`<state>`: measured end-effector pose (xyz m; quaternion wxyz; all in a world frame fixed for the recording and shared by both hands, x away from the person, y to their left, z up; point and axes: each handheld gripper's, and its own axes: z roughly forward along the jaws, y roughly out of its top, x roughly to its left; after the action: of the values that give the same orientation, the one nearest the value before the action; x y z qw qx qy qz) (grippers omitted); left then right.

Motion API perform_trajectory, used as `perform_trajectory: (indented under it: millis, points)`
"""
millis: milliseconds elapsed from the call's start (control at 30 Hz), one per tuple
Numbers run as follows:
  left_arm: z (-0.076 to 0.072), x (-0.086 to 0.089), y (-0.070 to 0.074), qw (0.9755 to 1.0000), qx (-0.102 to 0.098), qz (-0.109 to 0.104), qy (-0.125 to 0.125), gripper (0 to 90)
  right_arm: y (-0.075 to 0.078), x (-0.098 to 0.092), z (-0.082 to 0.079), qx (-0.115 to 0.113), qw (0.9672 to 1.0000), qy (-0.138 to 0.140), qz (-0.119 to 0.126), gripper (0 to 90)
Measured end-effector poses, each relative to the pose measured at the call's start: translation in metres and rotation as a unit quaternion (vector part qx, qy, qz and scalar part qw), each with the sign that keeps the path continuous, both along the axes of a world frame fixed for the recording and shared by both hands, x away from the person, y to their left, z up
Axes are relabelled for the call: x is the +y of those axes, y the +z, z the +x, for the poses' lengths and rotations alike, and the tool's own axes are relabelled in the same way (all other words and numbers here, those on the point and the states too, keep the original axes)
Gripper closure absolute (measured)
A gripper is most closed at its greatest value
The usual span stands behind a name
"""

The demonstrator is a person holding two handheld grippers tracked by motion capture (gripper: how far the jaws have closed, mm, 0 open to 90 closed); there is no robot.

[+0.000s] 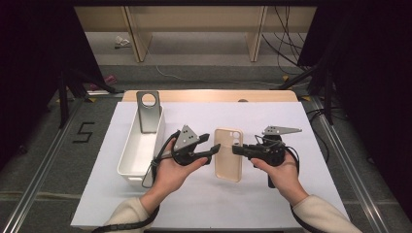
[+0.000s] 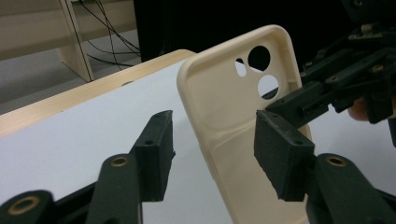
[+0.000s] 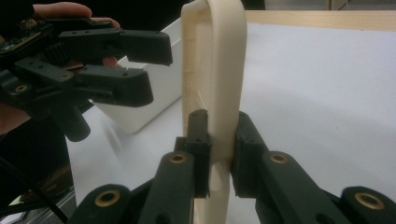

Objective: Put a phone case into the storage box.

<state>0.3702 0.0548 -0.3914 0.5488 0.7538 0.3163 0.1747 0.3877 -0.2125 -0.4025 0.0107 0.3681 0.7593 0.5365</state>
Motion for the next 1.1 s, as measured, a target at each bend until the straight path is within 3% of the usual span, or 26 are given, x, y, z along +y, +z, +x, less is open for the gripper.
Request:
perform_trajectory:
  millis: [133, 300, 633, 900, 1100]
  points:
    - [0.005, -0.003, 0.003, 0.9998, 0.011, -0.015, 0.012, 54.2, 0.0, 0.0, 0.0, 0.0, 1.0, -0.001, 0.0, 80.4]
    - [0.009, -0.004, 0.005, 0.9995, 0.012, -0.012, 0.026, 59.0, 0.0, 0.001, 0.0, 0.0, 1.0, -0.001, 0.0, 80.4]
    - [0.016, -0.006, -0.001, 0.9981, 0.043, -0.037, 0.023, 69.3, 0.0, 0.003, -0.001, -0.001, 1.0, 0.005, 0.0, 80.4]
    - [0.015, -0.003, -0.001, 0.9976, 0.04, -0.042, 0.038, 80.8, 0.001, 0.004, -0.001, -0.004, 1.0, 0.007, -0.002, 80.4]
    - [0.011, -0.005, -0.001, 0.9972, 0.034, -0.043, 0.051, 83.2, 0.0, 0.005, -0.001, -0.005, 0.9999, 0.009, -0.008, 80.4]
